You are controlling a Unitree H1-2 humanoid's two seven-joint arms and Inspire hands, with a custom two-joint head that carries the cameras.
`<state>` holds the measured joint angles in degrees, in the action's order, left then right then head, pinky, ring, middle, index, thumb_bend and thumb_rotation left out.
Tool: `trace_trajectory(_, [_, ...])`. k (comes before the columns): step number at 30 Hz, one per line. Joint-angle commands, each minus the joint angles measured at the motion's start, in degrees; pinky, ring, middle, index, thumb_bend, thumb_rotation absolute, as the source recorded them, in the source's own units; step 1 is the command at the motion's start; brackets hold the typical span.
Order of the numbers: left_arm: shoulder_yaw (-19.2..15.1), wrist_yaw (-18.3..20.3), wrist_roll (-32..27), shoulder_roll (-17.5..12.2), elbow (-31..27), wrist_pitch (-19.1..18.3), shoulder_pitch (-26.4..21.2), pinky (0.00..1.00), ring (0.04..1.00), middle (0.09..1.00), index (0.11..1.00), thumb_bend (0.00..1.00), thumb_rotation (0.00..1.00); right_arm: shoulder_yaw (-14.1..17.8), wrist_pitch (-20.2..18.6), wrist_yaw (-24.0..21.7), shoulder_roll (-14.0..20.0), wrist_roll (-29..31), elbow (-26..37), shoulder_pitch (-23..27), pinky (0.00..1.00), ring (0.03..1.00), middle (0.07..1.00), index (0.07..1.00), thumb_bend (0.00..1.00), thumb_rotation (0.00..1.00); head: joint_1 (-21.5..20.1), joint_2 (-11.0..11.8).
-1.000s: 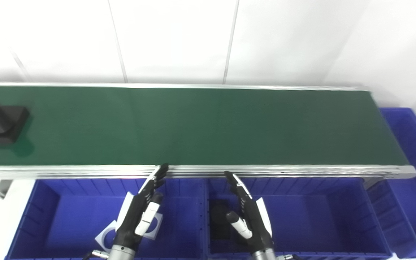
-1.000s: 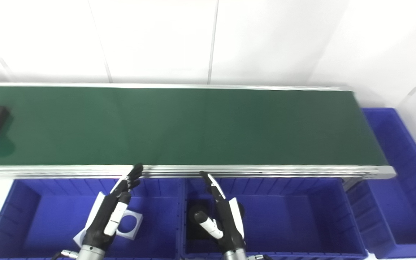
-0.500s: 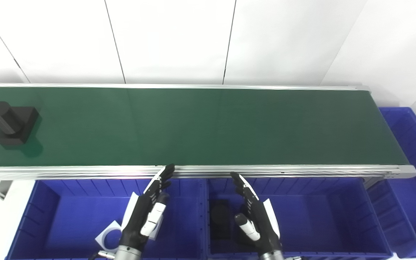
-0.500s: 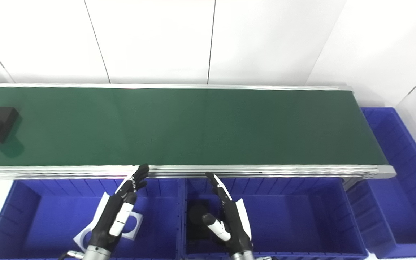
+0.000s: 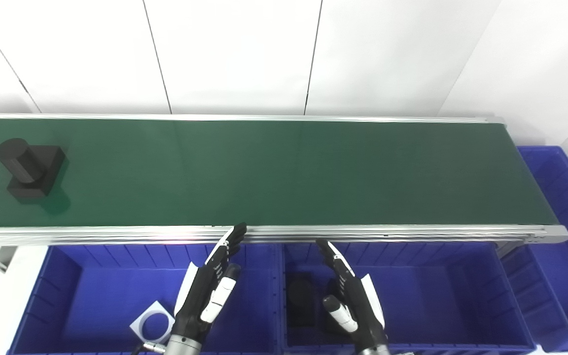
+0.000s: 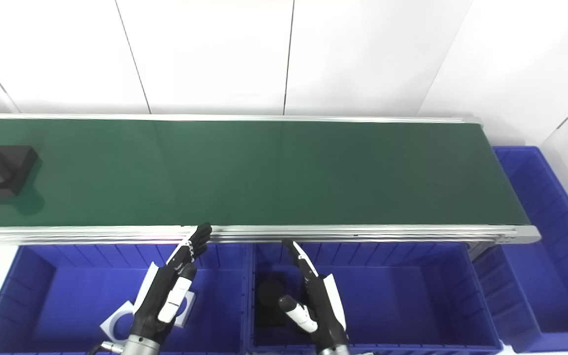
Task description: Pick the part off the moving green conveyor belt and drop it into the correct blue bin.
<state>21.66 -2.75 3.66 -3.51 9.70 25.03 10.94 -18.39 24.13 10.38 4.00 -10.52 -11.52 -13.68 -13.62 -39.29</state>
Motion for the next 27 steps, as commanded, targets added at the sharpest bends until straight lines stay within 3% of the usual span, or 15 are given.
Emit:
trace_trajectory(1, [-0.13,0.89,-0.66,0.26,-0.90,1.90,-0.45,0.94,0.942,0.932,0.907,0.52,0.93,-0.36,2.77,-0.49,-0.29,0.40,1.50,0.46,0.92,0.941,0.939,0.913,0.98,0.96,0.14,0.28])
trace_trajectory(16, [-1.39,2.66,-1.25,0.04,-0.62,1.90,0.51,0.94,0.940,0.927,0.904,0.51,0.93,-2.54,2.79,0.26,-2.13,0.12,0.57,1.38,0.95,0.963,0.950,0.921,0.99,0.95,0.42,0.58])
trace_trajectory(21, [-2.00,4.63,-2.88,0.44,-0.12,1.90,0.74,0.96,0.950,0.930,0.899,0.51,0.92,-2.56,2.79,0.84,-2.01,-0.28,-0.17,1.73,0.94,0.962,0.952,0.922,1.00,0.96,1.05,1.17])
trace_trajectory(27, [-2.26,4.39,-1.81,0.58,0.16,1.90,0.80,0.94,0.943,0.927,0.895,0.52,0.93,-2.76,2.79,1.34,-1.52,-0.55,-0.59,1.86,0.94,0.960,0.957,0.928,1.00,0.97,1.12,1.36])
